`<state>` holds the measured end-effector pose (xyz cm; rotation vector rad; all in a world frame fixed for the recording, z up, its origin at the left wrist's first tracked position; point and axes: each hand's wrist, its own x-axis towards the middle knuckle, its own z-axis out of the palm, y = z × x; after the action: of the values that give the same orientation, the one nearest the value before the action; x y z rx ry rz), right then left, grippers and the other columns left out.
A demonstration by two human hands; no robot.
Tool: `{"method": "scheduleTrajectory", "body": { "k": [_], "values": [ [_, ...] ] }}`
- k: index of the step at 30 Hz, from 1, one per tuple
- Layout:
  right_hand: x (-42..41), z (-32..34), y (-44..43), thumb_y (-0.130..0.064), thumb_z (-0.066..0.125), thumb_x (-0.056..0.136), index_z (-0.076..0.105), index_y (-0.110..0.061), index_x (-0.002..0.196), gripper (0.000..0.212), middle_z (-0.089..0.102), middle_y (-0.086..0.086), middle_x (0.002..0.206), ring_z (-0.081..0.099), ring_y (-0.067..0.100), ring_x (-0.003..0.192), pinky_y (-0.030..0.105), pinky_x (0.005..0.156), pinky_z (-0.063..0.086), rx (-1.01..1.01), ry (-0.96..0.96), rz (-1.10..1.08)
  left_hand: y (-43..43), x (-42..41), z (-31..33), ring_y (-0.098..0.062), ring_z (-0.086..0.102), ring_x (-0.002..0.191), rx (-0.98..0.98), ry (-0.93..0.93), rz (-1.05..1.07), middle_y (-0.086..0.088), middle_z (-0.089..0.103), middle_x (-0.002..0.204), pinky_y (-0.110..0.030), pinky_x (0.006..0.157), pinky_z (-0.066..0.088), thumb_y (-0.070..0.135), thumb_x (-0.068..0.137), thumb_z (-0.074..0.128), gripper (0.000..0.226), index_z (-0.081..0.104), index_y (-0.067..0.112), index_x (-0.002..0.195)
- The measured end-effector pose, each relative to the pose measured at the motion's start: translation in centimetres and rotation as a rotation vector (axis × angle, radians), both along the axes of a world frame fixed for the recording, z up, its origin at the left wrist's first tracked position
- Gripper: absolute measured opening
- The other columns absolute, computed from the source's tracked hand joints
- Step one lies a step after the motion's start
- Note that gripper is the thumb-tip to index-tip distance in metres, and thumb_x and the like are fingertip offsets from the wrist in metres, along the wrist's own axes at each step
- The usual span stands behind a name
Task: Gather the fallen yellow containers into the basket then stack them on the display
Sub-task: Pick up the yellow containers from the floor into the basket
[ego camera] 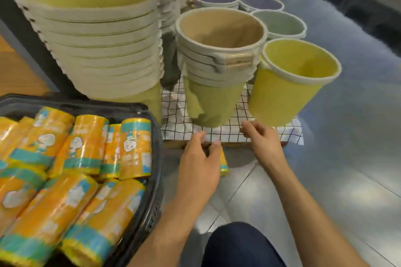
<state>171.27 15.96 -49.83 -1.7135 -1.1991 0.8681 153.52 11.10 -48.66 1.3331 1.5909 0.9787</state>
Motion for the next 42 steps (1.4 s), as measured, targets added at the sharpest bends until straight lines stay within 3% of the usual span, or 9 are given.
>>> {"method": "scheduleTrajectory", "body": {
  "k": [3,9,15,19,24,30,35,38,42],
  "values": [
    [1.5,-3.9,-0.5,-0.052,0.064,0.095,0.073,-0.022,0.093,0.032,0.074,-0.005,0.091,0.067,0.010,0.091,0.032,0.081,0.050,-0.055,-0.016,-0.026,0.2,0.5,-4.2,-0.008,0.053,0.124,-0.060,0.011,-0.033,0.013,0.054,0.136,-0.030,0.101,0.043,0.047,0.104,0.050,0.039,0.050,0.032,0.140],
    [1.8,-10.8,0.4,-0.048,0.066,0.096,0.070,-0.022,0.107,0.029,0.073,-0.012,0.101,0.067,0.006,0.098,0.028,0.081,0.050,-0.168,-0.094,-0.029,4.3,0.1,-12.2,-0.019,0.058,0.126,-0.204,-0.017,0.088,0.002,0.061,0.140,-0.040,0.107,0.046,0.044,0.105,0.048,0.040,0.052,0.025,0.140],
    [1.1,-19.1,3.6,-0.055,0.065,0.094,0.056,-0.014,0.133,0.057,0.068,0.003,0.120,0.065,0.023,0.111,0.038,0.093,0.051,-0.376,-0.208,0.000,8.8,1.0,-21.0,-0.037,0.057,0.122,-0.294,0.190,0.207,-0.015,0.056,0.137,-0.042,0.095,0.046,0.045,0.103,0.050,0.048,0.049,0.014,0.140],
    [0.6,-24.0,6.3,-0.057,0.068,0.092,0.044,-0.008,0.144,0.075,0.063,0.011,0.136,0.061,0.031,0.122,0.038,0.099,0.050,-0.472,-0.183,-0.023,11.4,1.6,-26.5,-0.044,0.050,0.131,-0.424,0.146,0.304,-0.024,0.051,0.145,-0.053,0.105,0.046,0.051,0.094,0.062,0.082,0.029,0.002,0.152],
    [-0.9,-28.3,7.2,-0.061,0.074,0.083,0.053,-0.010,0.140,0.079,0.065,0.010,0.129,0.065,0.029,0.112,0.035,0.085,0.052,-0.525,-0.228,0.061,12.5,1.9,-30.8,-0.042,0.052,0.127,-0.433,0.286,0.250,-0.025,0.053,0.137,-0.049,0.100,0.046,0.067,0.084,0.068,0.090,0.046,-0.002,0.137],
    [-2.6,-28.7,7.2,-0.059,0.079,0.079,0.068,-0.008,0.112,0.062,0.071,0.011,0.104,0.067,0.027,0.088,0.037,0.071,0.054,-0.504,-0.264,0.023,11.9,1.1,-31.0,-0.040,0.062,0.116,-0.567,0.143,0.248,-0.023,0.062,0.129,-0.042,0.091,0.053,0.058,0.081,0.076,0.078,0.054,-0.001,0.126],
    [-1.9,-27.8,5.4,-0.041,0.082,0.084,0.070,-0.008,0.091,0.036,0.070,0.009,0.086,0.065,0.018,0.068,0.027,0.054,0.049,-0.618,-0.025,-0.036,7.9,0.6,-28.5,-0.036,0.064,0.109,-0.636,0.091,0.275,-0.020,0.066,0.123,-0.032,0.074,0.044,0.053,0.082,0.076,0.070,0.059,-0.002,0.120],
    [-0.8,-27.0,3.1,-0.041,0.075,0.089,0.062,-0.007,0.104,0.040,0.067,0.009,0.095,0.065,0.017,0.077,0.028,0.056,0.048,-0.599,0.082,-0.085,6.0,0.6,-26.5,-0.034,0.059,0.104,-0.657,-0.057,0.319,-0.020,0.059,0.123,-0.032,0.074,0.041,0.044,0.089,0.073,0.058,0.048,-0.001,0.115],
    [0.7,-23.8,1.0,-0.051,0.073,0.075,0.047,-0.005,0.130,0.077,0.065,0.014,0.114,0.071,0.026,0.094,0.034,0.062,0.057,-0.500,0.266,-0.141,3.8,1.3,-22.9,-0.021,0.059,0.085,-0.556,-0.207,0.226,-0.006,0.053,0.105,-0.038,0.074,0.057,0.030,0.089,0.076,0.052,0.037,0.007,0.117]
  ]
}}
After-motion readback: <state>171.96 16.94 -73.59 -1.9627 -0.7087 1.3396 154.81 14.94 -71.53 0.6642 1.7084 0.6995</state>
